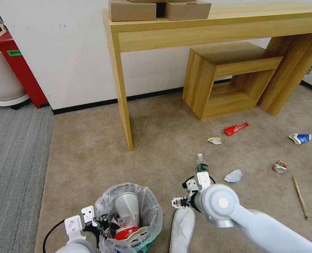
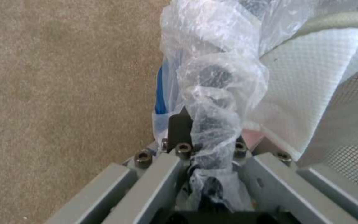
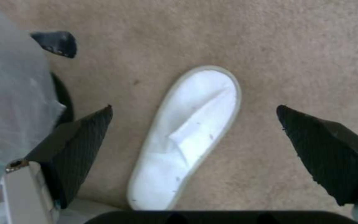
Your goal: Pick up the trash bin and place the garbage on the floor into it.
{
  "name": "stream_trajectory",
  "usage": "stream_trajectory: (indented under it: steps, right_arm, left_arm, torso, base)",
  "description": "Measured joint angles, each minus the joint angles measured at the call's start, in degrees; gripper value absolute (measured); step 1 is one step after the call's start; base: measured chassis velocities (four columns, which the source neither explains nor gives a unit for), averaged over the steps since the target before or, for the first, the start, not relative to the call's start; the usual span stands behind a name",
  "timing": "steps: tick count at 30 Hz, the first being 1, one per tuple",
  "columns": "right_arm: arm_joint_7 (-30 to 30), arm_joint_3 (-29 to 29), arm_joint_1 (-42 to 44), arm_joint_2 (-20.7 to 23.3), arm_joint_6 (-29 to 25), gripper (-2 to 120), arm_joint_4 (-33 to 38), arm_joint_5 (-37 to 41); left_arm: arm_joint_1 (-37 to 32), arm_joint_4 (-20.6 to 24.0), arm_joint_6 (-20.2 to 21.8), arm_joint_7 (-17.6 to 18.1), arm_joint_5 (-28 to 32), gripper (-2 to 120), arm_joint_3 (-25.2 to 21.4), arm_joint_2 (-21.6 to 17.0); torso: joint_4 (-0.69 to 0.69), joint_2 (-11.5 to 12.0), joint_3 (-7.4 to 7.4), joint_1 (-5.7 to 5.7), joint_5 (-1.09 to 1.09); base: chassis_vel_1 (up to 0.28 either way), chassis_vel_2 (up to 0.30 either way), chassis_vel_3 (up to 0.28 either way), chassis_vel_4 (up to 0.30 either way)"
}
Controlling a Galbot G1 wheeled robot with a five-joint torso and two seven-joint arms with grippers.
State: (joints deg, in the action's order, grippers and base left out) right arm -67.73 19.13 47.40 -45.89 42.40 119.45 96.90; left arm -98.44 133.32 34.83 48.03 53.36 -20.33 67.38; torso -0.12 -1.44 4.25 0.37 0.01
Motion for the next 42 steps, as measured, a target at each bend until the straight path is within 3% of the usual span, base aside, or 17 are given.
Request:
stream_trajectory:
  steps: [17, 30, 42]
  right_arm:
    - [0.9, 4.0, 1.1, -2.6, -0.2, 100, -9.1, -6.5]
    - [2.4, 6.3, 2.9, -8.0, -0.3, 100, -14.5, -11.3]
    - [3.2, 7.3, 3.3, -10.6, -0.3, 100, -19.3, -13.4]
  left_arm:
    - [0.5, 0.4, 0.1, 0.3, 1.6, 0, -0.7, -0.2]
    - [2.2, 1.9, 0.0, 2.3, 8.9, 0, -3.1, -3.2]
    - [2.4, 3.1, 0.1, 4.1, 13.3, 0, -2.9, -3.1]
  torso:
    - [0.0, 0.0, 0.0, 0.0, 0.0]
    - [0.0, 0.0, 0.0, 0.0, -0.01]
    - [0.0, 0.0, 0.0, 0.0, -0.01]
  base:
    - [0.0, 0.0, 0.0, 0.0]
    - [0.0, 0.0, 0.0, 0.0]
    - [0.0, 0.0, 0.0, 0.0]
